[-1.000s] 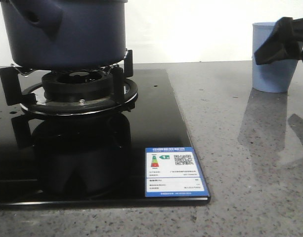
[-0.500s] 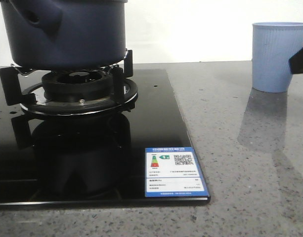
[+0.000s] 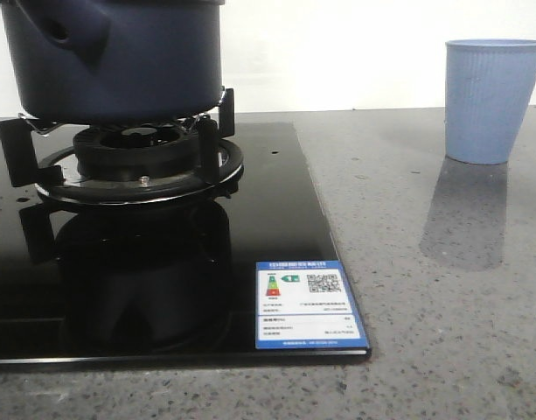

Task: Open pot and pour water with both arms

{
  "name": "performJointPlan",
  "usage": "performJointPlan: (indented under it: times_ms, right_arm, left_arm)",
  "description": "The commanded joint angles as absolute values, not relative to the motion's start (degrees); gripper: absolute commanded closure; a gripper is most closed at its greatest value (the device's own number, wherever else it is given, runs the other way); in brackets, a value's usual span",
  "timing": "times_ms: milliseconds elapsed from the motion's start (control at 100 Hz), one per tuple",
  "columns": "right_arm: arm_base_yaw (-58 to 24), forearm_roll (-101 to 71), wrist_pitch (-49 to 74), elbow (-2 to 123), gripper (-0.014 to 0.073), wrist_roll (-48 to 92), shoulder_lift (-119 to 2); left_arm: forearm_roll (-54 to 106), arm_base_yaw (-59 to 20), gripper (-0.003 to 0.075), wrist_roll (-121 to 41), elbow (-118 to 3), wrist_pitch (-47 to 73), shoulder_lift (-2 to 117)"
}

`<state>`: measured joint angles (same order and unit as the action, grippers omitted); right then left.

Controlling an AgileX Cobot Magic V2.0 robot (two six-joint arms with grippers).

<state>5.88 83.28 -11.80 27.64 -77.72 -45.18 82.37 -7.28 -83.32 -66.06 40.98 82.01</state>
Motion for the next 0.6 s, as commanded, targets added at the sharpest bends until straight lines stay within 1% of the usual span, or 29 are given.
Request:
performJointPlan:
  times_ms: [0,250,590]
  right_arm:
    - [6.2,82.7,-11.5,29.0,-0.0043,-78.0,-43.9]
    - [6.2,82.7,-11.8,29.0,-0.0042,-79.3,-43.9]
    - [6.2,82.7,-12.2,29.0,-0.0042,-79.3,-43.9]
  left_arm:
    - [87.5,-7.8,0.0404,-84.4,-67.9,41.3,80.2]
    - [88.4,-7.8,0.0404,-89.6,-67.9,41.3,80.3]
    - [88.4,-7.8,0.0404,-89.7,-67.9,41.3,80.3]
